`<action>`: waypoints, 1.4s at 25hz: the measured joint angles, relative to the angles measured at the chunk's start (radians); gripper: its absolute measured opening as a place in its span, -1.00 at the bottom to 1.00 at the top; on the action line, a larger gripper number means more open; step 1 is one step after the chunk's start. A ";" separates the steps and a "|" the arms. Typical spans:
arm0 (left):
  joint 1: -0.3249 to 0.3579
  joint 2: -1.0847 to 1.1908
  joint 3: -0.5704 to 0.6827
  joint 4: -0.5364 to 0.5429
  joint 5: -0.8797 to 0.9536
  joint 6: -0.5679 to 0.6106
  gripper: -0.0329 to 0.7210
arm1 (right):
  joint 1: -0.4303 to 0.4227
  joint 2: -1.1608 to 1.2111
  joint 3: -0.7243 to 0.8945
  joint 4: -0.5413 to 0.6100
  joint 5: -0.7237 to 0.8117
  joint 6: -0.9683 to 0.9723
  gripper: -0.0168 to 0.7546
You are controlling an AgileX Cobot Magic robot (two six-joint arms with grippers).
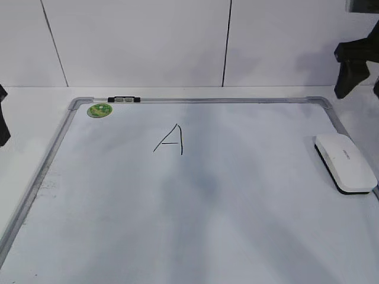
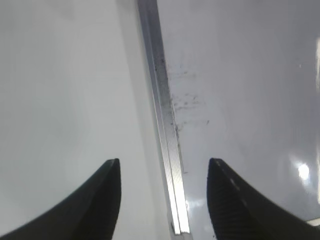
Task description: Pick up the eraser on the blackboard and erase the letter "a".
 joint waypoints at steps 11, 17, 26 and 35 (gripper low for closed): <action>0.000 -0.172 0.000 0.032 0.037 -0.062 0.19 | 0.000 -0.258 0.212 0.008 0.002 0.000 0.58; 0.000 -0.307 0.000 -0.009 0.050 -0.082 0.19 | 0.000 -0.419 0.335 0.006 0.006 0.000 0.58; 0.000 -0.541 0.000 -0.038 0.056 -0.085 0.19 | 0.000 -0.653 0.469 0.005 0.014 0.004 0.58; 0.000 -0.832 0.188 -0.040 0.066 -0.085 0.19 | 0.000 -0.915 0.598 0.019 0.023 0.008 0.58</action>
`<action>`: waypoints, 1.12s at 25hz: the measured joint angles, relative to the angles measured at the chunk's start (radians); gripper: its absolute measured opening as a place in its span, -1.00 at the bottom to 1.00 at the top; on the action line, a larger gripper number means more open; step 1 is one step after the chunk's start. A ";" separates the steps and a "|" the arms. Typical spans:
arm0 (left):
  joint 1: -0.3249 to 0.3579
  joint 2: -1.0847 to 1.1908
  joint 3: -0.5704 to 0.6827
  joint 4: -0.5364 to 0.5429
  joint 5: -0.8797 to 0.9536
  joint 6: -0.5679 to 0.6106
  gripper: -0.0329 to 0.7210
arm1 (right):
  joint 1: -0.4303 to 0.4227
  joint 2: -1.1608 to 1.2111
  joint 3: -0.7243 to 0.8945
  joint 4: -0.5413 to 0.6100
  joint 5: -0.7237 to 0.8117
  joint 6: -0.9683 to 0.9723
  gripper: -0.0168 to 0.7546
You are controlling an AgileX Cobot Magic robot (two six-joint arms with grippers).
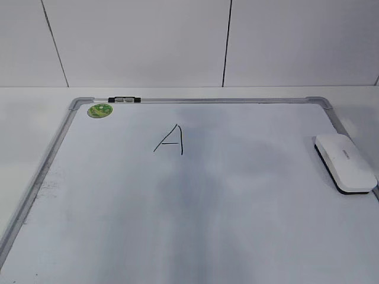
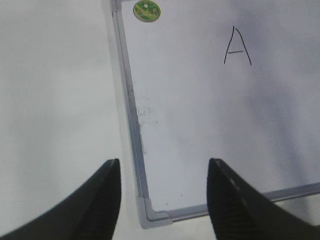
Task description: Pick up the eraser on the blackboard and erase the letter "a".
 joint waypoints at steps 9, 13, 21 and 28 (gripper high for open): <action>0.000 -0.314 0.308 0.000 0.012 -0.002 0.19 | 0.000 -0.299 0.152 0.002 0.007 0.037 0.58; 0.000 -0.425 0.400 0.002 0.014 -0.002 0.19 | 0.000 -0.421 0.227 0.002 0.010 0.037 0.58; 0.000 -0.561 0.492 0.054 0.015 -0.002 0.19 | 0.000 -0.630 0.431 0.015 0.014 0.037 0.58; 0.000 -0.578 0.539 0.091 0.015 -0.002 0.19 | 0.000 -0.699 0.489 0.002 0.018 0.011 0.58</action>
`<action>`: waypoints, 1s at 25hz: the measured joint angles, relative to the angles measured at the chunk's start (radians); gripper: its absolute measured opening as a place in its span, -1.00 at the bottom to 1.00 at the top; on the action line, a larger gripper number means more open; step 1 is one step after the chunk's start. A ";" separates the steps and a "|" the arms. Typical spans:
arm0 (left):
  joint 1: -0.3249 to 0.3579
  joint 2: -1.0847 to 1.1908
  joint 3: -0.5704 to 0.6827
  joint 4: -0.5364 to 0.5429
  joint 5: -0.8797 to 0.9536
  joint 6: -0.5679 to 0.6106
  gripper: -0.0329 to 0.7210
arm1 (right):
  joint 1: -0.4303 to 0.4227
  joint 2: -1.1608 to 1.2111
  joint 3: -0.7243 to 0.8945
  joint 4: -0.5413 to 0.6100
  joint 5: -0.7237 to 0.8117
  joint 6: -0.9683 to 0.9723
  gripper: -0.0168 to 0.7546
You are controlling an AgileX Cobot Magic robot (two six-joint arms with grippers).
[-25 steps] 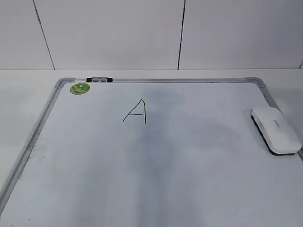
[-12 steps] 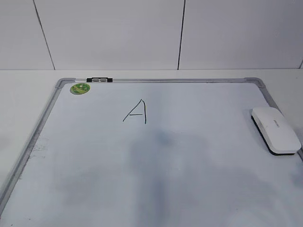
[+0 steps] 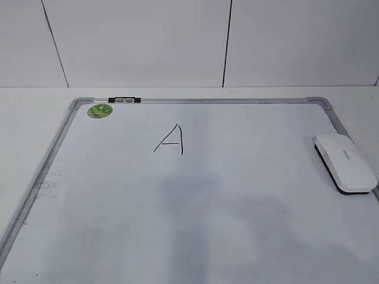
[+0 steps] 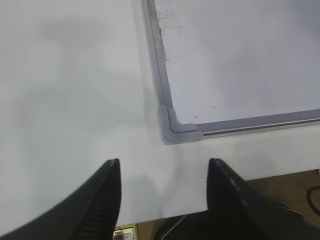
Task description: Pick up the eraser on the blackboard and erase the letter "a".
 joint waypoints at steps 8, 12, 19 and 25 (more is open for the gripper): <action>0.000 0.000 0.015 0.002 -0.046 0.000 0.19 | 0.000 0.000 0.035 -0.004 -0.080 -0.018 0.58; 0.000 0.000 0.039 0.002 -0.120 0.000 0.19 | 0.000 -0.001 0.053 -0.004 -0.113 -0.018 0.58; 0.000 0.000 0.057 0.002 -0.161 0.000 0.19 | 0.000 -0.001 0.053 -0.004 -0.123 -0.018 0.58; 0.000 0.000 0.057 0.002 -0.161 0.000 0.19 | 0.000 -0.001 0.053 -0.004 -0.123 -0.018 0.58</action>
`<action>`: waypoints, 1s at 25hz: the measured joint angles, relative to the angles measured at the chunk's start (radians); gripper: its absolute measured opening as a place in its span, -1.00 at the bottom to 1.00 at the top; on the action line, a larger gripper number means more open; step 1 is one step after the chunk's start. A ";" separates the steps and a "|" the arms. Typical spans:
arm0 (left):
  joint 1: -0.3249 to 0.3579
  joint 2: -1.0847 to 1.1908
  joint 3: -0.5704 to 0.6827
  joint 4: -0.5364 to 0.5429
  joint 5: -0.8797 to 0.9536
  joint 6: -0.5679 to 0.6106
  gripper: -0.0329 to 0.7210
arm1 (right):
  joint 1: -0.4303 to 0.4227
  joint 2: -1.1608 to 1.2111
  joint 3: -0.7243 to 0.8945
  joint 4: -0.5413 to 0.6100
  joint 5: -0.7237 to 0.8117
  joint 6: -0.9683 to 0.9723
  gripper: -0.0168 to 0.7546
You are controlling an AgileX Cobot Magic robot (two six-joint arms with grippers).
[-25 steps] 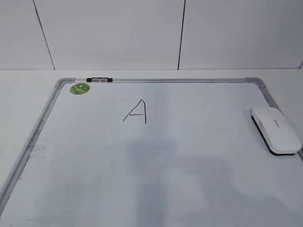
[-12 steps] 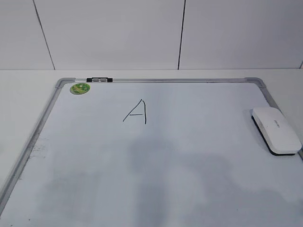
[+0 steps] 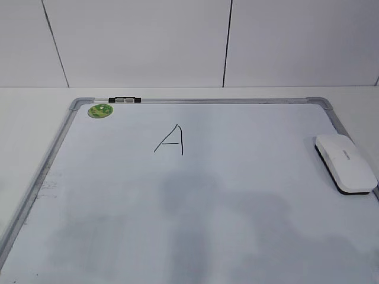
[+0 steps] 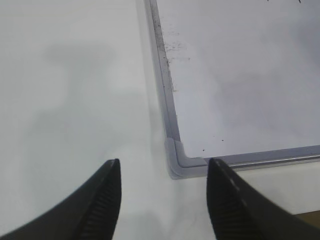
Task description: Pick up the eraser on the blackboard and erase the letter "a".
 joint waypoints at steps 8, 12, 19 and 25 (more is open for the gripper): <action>0.000 0.000 0.000 0.000 0.000 -0.002 0.19 | 0.000 0.000 0.000 0.000 0.000 0.000 0.58; 0.000 0.000 0.000 0.000 -0.002 -0.002 0.19 | 0.000 0.000 0.000 0.000 0.000 0.000 0.58; 0.000 0.000 0.000 0.000 -0.002 -0.002 0.19 | 0.000 0.000 0.000 0.000 0.000 0.000 0.58; 0.000 0.000 0.000 0.000 -0.002 -0.002 0.19 | 0.000 0.000 0.000 0.000 0.000 0.000 0.58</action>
